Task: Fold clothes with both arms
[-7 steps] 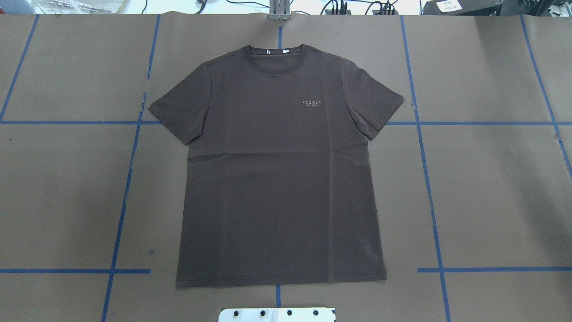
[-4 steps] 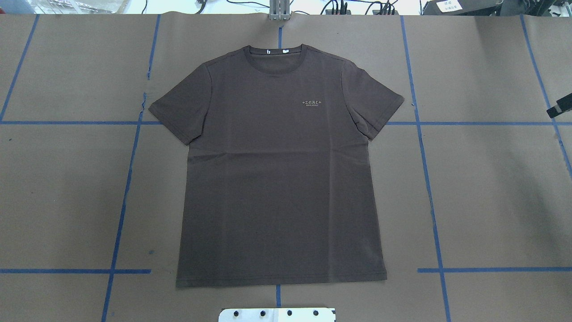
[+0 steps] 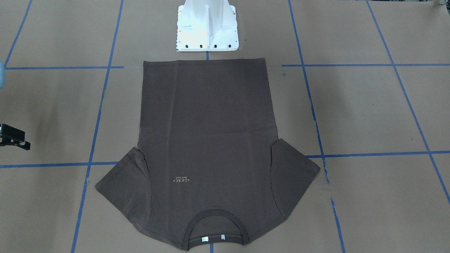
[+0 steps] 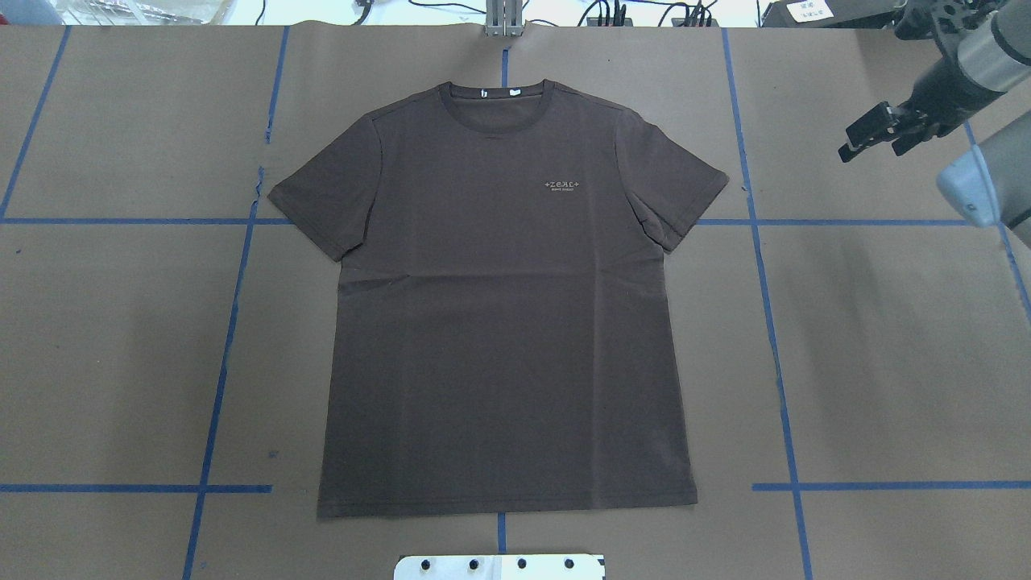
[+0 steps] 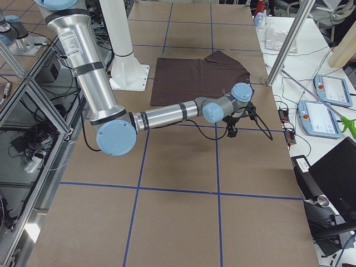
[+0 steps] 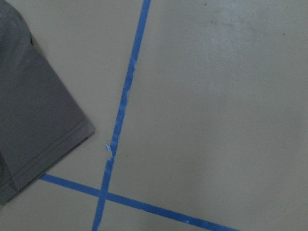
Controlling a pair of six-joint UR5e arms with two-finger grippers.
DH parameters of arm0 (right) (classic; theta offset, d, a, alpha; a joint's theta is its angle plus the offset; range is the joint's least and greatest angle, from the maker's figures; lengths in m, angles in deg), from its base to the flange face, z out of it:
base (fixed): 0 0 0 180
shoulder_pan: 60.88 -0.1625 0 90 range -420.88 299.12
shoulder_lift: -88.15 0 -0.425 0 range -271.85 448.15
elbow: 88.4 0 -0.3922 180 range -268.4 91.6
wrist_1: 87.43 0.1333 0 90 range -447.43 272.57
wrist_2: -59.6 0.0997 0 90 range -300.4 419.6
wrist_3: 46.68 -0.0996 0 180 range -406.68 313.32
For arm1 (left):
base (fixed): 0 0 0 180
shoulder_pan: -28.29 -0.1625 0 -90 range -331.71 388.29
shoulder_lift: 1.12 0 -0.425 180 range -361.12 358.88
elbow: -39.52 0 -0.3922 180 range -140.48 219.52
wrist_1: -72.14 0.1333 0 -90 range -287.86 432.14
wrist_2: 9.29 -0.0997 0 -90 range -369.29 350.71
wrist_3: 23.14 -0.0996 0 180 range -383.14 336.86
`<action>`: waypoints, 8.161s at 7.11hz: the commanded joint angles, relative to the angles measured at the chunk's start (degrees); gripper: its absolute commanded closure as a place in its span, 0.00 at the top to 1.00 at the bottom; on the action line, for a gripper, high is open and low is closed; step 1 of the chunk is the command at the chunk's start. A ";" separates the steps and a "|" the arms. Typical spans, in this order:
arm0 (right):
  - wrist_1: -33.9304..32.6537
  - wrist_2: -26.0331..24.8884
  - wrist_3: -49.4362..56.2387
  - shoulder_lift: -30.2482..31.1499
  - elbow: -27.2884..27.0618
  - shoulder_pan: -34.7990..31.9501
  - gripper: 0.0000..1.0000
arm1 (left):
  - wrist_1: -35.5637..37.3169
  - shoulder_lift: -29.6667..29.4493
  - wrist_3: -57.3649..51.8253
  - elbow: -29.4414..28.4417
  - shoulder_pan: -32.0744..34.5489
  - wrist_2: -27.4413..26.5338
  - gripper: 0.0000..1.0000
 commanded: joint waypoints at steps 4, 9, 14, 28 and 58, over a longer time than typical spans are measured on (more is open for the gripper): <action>5.90 -9.09 -25.88 -9.43 7.10 9.39 0.99 | -2.85 -0.34 0.04 0.69 0.04 0.11 1.00; 17.74 -15.61 -43.37 -9.61 14.42 14.50 0.80 | -3.31 2.64 0.04 4.98 0.13 0.11 1.00; 17.47 -17.81 -42.86 -9.70 14.51 15.20 0.35 | -3.31 3.87 -0.05 6.57 0.13 0.11 1.00; 16.34 -27.04 -52.00 -24.81 18.37 22.85 1.00 | -3.40 5.90 0.83 9.57 -0.31 2.99 1.00; 16.68 -15.44 -51.56 -7.32 -5.09 14.59 1.00 | -18.95 -36.63 68.59 -25.41 -40.03 -19.75 0.00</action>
